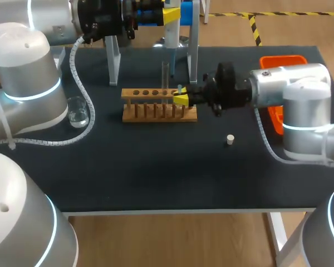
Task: Invert the test tube, pick up the pipette, mount the tip to pipette, aspirate from beaker and dispense into the tube, eject the tip, return the pipette, and cap with the stopper.
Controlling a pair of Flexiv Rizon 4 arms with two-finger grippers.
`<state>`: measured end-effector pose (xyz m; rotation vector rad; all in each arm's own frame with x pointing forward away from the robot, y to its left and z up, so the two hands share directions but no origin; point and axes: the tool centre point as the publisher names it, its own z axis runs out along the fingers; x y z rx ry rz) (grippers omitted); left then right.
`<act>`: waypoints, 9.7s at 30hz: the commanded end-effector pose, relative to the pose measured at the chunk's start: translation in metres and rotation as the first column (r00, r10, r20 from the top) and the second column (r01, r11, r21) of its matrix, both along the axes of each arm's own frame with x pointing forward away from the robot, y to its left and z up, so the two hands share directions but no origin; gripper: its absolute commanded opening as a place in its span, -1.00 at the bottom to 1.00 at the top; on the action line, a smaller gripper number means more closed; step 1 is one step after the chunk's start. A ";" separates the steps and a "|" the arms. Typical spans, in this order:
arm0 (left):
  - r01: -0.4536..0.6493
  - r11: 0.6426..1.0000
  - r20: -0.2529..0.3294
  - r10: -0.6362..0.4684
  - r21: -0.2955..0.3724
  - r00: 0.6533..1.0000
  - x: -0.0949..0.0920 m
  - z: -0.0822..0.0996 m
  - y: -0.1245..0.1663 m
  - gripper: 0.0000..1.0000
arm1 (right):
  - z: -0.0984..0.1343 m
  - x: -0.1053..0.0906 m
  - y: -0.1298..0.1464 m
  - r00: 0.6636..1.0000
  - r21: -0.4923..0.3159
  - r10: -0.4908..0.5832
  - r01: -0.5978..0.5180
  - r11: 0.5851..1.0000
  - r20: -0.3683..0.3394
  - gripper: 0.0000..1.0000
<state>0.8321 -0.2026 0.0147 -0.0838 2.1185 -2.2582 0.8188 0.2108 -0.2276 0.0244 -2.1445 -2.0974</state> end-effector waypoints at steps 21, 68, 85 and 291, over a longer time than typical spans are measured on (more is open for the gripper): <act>0.002 1.000 -0.001 -0.002 0.001 1.000 0.001 0.001 0.000 -1.00 | 0.009 -0.002 0.012 0.999 0.022 -0.031 0.030 0.999 0.014 -1.00; 0.002 1.000 -0.001 -0.002 0.001 1.000 0.001 0.001 0.000 -1.00 | 0.015 -0.001 0.019 1.000 0.018 -0.004 0.004 1.000 0.005 -1.00; 0.002 1.000 -0.001 -0.002 0.001 1.000 0.001 0.001 0.000 -1.00 | 0.018 0.000 0.019 1.000 0.020 -0.006 0.006 1.000 0.010 -1.00; -0.227 0.974 0.086 0.226 0.013 0.970 0.056 -0.057 0.234 -1.00 | -0.013 -0.016 -0.075 0.997 -0.158 0.012 0.000 0.987 0.078 1.00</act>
